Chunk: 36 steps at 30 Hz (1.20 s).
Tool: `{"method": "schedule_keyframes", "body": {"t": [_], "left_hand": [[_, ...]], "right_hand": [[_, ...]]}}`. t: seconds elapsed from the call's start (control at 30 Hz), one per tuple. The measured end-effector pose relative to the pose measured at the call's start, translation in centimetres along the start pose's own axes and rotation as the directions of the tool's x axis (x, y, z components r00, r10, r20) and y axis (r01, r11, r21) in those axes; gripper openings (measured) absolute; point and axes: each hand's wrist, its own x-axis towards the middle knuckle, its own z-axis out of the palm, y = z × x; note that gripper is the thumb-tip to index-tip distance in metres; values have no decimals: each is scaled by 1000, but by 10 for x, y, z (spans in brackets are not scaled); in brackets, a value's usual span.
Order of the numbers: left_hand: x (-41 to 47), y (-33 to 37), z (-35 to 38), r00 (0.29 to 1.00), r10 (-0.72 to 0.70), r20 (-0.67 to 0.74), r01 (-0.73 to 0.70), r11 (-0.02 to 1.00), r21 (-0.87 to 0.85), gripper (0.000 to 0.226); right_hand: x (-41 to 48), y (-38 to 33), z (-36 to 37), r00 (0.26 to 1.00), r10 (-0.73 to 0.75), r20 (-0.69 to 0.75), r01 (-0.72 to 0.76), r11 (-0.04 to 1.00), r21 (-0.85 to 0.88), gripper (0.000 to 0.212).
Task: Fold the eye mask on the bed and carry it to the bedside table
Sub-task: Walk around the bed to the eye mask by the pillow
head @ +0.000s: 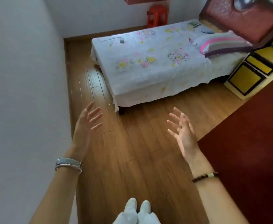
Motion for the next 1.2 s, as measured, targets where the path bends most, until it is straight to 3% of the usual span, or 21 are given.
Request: {"method": "schedule_keyframes", "body": {"t": [0.53,0.7,0.87,0.93,1.1,1.2], "left_hand": [[-27,-28,-39,975,-17,-223,8,999,-40,59],[-8,-16,-61,977,13,-213,-25,998,-51,60],[26,3,-85,983,36,-182,-45,998,-43,106],[46,9,-96,982,46,-181,-57,997,-53,111],[103,24,-128,982,43,-186,-56,996,-66,109],[139,31,-151,984,30,-178,-45,996,-81,80]], "right_hand": [[25,24,43,979,115,169,-105,992,-68,43],[47,12,81,971,100,215,-86,994,-74,41],[80,0,127,964,83,253,-74,996,-44,38],[95,-4,146,962,75,262,-68,997,-38,37],[138,-13,200,961,75,267,-73,997,-16,40],[161,-21,234,962,71,263,-75,997,4,38]]}}
